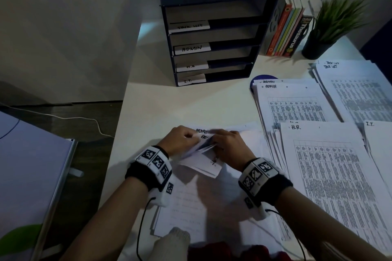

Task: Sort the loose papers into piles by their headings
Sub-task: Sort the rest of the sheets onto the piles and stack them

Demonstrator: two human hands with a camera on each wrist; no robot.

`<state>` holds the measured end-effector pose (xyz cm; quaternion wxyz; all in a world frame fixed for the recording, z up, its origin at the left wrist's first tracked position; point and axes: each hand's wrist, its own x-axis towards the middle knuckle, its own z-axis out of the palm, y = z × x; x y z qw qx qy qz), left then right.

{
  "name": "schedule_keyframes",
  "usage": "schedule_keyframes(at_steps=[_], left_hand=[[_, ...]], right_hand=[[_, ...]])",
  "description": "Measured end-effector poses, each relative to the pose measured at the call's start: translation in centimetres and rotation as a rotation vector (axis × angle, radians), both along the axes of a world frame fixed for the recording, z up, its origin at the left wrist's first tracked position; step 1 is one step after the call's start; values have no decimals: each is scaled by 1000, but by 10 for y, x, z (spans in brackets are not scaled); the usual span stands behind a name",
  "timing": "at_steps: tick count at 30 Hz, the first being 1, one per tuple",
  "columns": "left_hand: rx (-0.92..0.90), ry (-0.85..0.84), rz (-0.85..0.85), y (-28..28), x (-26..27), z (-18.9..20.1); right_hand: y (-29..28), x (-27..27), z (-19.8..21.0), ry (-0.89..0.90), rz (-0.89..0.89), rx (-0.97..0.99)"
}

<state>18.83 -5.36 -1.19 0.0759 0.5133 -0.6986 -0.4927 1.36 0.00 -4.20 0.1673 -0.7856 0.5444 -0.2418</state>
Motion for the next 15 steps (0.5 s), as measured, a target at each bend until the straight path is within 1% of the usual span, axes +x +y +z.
schedule_keyframes(at_steps=[2,4,5,7,9,11,13,15], left_hand=[[15,38,144,-4,-2,-4],[-12,-31,297,-9,-3,-10],[-10,-84,335,-10,-3,-14],[-8,-153,328,-7,-4,-21],[-60,-193,333,-4,-5,-29],[-114,-206,368,1,-6,-30],[-135,-228,331,6,-8,-27],[-131,-292,264,10,-10,-22]], right_hand=[[-4,-1,0,-10,43,10],[-2,-1,-2,7,57,0],[0,0,-3,4,51,-13],[3,1,-6,-6,32,-35],[4,1,-7,-8,21,-56],[4,2,-7,-10,21,-54],[4,2,-7,-21,16,-49],[5,3,-8,-37,13,-55]])
